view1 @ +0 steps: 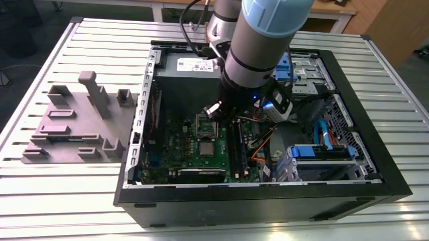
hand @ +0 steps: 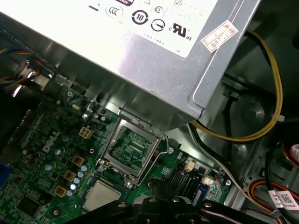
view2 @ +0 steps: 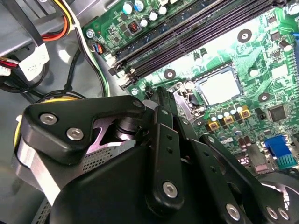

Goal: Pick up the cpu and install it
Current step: 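Close the cpu cover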

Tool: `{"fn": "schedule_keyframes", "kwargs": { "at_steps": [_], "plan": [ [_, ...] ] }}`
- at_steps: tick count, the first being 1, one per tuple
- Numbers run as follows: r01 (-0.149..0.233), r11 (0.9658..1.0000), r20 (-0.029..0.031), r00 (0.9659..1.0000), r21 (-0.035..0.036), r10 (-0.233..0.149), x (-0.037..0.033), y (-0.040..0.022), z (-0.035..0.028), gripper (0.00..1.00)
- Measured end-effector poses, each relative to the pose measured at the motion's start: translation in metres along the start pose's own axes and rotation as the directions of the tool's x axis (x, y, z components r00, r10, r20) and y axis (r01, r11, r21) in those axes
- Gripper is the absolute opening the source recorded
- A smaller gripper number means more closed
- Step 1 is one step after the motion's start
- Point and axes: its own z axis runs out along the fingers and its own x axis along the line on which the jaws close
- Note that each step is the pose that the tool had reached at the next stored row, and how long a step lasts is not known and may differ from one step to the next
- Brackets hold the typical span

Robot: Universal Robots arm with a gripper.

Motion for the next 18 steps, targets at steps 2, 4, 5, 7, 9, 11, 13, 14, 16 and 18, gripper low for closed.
{"fn": "schedule_keyframes", "kwargs": {
  "at_steps": [2,4,5,7,9,11,13,14,16,18],
  "plan": [
    [0.0,1.0,0.0,1.0,0.0,0.0,-0.0032,-0.0008,0.0,0.11],
    [0.0,1.0,0.0,1.0,0.0001,0.0,-0.0035,-0.0009,-0.0001,0.11],
    [0.0,1.0,0.0,1.0,0.0,0.0,-0.0036,-0.0009,-0.0001,0.11],
    [0.0,1.0,0.0,1.0,0.0,0.0,-0.0039,-0.001,-0.0001,0.11],
    [0.0,1.0,0.0,1.0,0.0001,0.0,-0.0042,-0.001,-0.0001,0.11],
    [0.0,1.0,0.0,1.0,0.0001,0.0,-0.0044,-0.0011,-0.0001,0.11],
    [0.002,1.0,-0.0001,1.0,-0.0001,-0.002,-0.0045,-0.0011,0.0,0.11],
    [0.009,1.0,-0.0006,1.0,-0.0013,-0.009,-0.0045,-0.0011,0.0001,0.11],
    [0.033,0.9995,-0.0026,0.9995,-0.0044,-0.033,-0.0046,-0.0012,0.0005,0.11],
    [0.043,0.999,-0.0019,0.9991,-0.0083,-0.043,-0.0056,-0.0019,0.0011,0.11]
  ]
}}
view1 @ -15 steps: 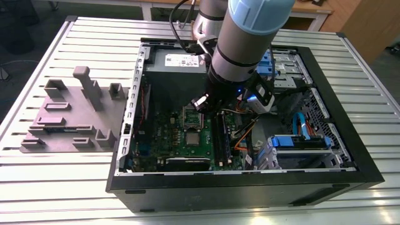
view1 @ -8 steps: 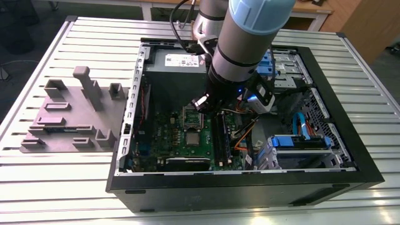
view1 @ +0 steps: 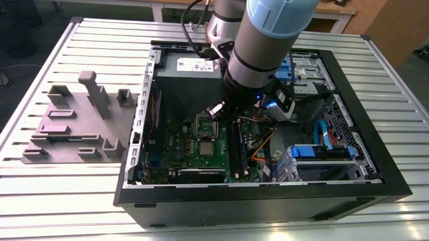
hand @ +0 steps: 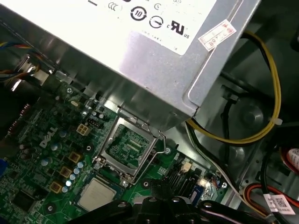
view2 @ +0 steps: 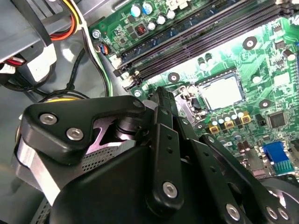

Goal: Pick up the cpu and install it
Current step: 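Close the cpu cover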

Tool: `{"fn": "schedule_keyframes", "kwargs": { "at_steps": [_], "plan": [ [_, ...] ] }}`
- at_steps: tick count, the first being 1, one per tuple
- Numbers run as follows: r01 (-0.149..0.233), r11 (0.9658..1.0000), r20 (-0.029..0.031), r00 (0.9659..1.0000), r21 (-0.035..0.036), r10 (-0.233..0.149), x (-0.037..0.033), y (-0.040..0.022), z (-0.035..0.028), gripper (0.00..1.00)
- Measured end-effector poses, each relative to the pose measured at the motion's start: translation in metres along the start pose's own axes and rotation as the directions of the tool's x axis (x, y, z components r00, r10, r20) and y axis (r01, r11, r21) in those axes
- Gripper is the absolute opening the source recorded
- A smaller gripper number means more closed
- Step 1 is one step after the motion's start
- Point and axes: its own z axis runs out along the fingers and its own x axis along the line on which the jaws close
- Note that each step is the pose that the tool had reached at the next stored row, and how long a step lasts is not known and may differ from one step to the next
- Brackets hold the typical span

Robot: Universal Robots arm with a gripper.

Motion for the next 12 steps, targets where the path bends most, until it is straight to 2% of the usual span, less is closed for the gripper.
{"fn": "schedule_keyframes", "kwargs": {
  "at_steps": [1,5,6,10,12],
  "plan": [
    [0.001,1.0,0.0028,1.0,-0.005,-0.001,-0.0006,-0.0004,0.0004,0.11],
    [0.005,0.9992,0.0231,0.9997,-0.0401,-0.004,-0.0034,-0.001,0.0016,0.11],
    [0.008,0.999,0.0255,0.9997,-0.0449,-0.007,-0.0037,-0.001,0.0025,0.11],
    [0.063,0.9971,0.0197,0.9979,-0.0443,-0.062,-0.0038,-0.0015,0.0058,0.11],
    [0.08,0.9959,0.0197,0.9967,-0.0428,-0.079,-0.004,-0.0017,0.007,0.11]
  ]
}}
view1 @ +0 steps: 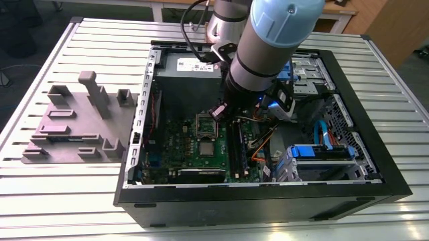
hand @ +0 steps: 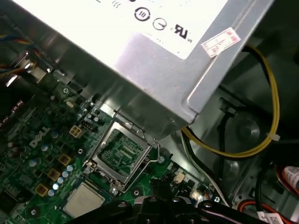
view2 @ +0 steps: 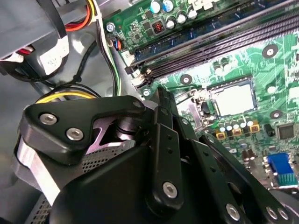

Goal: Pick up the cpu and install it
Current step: 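Close the cpu cover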

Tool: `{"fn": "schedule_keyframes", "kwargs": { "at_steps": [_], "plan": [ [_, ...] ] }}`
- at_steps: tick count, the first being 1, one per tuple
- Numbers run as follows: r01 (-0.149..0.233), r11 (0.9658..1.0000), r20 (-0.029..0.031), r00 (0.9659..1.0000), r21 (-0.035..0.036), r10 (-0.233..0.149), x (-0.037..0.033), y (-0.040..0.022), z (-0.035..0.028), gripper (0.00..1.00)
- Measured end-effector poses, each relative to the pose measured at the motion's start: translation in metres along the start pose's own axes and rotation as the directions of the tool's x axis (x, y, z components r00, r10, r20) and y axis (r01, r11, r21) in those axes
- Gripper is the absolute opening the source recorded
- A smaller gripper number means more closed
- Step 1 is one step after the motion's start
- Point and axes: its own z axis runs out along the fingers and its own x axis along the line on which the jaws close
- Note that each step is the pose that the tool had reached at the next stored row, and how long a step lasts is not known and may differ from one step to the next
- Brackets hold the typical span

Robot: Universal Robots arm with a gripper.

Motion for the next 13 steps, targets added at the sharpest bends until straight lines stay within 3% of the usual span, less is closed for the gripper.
{"fn": "schedule_keyframes", "kwargs": {
  "at_steps": [6,8,10,13],
  "plan": [
    [0.003,1.0,0.0007,1.0,-0.0014,-0.003,-0.0064,0.0066,0.0056,0.11],
    [0.004,1.0,0.003,1.0,-0.0043,-0.004,-0.0074,0.0076,0.0079,0.11],
    [0.01,0.9999,0.0086,0.9999,-0.0117,-0.01,-0.008,0.0085,0.0126,0.11],
    [0.025,0.9995,0.0094,0.9996,-0.0165,-0.025,-0.0079,0.0087,0.0159,0.11]
  ]
}}
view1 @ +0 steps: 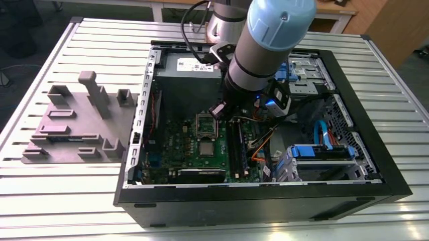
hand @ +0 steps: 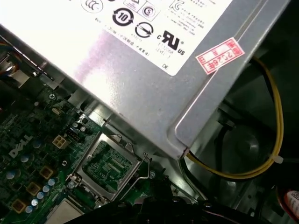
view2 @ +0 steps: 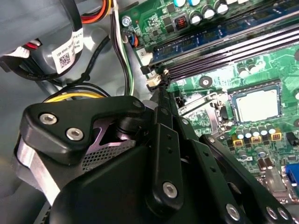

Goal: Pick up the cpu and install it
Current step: 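Close the cpu cover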

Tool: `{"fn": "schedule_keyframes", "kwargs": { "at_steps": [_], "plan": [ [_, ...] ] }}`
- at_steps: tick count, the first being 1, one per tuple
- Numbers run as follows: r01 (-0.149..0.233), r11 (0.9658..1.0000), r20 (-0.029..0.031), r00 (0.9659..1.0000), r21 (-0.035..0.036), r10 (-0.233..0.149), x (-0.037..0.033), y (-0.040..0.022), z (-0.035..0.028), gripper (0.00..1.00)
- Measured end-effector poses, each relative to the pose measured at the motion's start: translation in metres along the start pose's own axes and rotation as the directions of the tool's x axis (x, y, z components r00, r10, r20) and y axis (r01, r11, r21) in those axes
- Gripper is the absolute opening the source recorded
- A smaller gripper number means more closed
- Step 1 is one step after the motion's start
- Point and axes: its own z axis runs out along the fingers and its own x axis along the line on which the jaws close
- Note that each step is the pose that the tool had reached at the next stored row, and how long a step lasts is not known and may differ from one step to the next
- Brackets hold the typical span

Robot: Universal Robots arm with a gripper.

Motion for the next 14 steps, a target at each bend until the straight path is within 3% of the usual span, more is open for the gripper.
{"fn": "schedule_keyframes", "kwargs": {
  "at_steps": [6,14],
  "plan": [
    [0.014,0.9999,0.0006,0.9999,-0.0046,-0.014,-0.0006,0.0024,0.0026,0.11],
    [0.015,0.9997,0.0114,0.9998,-0.0188,-0.015,0.0002,0.0038,0.0058,0.11]
  ]
}}
